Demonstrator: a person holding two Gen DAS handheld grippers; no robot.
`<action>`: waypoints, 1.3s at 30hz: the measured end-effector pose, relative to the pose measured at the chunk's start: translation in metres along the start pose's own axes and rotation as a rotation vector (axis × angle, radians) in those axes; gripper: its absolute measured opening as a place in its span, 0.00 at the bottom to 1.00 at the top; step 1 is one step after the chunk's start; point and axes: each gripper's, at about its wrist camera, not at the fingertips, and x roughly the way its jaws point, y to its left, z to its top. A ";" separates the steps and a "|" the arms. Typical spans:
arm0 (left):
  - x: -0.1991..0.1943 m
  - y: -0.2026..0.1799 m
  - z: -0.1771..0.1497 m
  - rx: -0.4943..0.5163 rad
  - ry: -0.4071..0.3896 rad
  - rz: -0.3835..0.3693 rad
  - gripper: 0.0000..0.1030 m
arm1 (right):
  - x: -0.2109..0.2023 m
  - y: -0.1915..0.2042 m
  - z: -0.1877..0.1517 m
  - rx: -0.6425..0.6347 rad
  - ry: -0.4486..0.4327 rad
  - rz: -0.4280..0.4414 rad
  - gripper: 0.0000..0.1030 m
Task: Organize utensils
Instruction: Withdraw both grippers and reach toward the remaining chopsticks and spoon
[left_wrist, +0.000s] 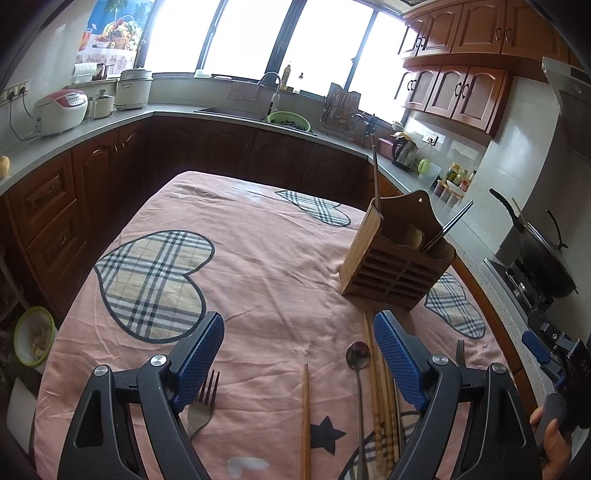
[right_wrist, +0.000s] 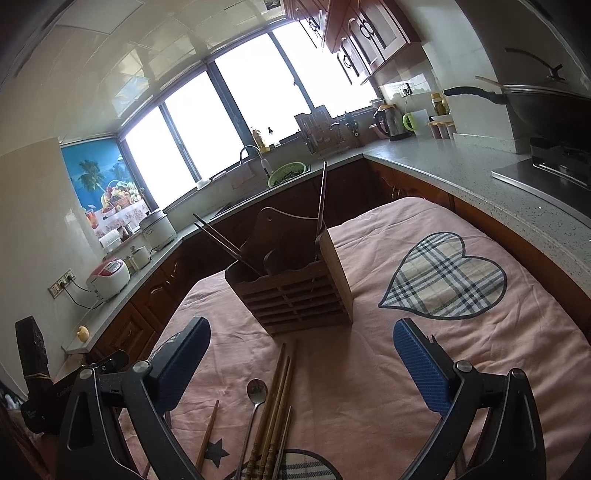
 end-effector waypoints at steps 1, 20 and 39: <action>-0.001 0.001 -0.003 0.000 0.009 0.002 0.81 | -0.001 0.000 -0.003 -0.005 0.005 -0.002 0.98; 0.025 -0.004 -0.026 0.057 0.131 0.041 0.81 | 0.013 0.000 -0.034 -0.022 0.094 -0.018 0.97; 0.075 -0.016 -0.034 0.129 0.251 0.058 0.80 | 0.054 0.001 -0.044 -0.042 0.186 -0.018 0.97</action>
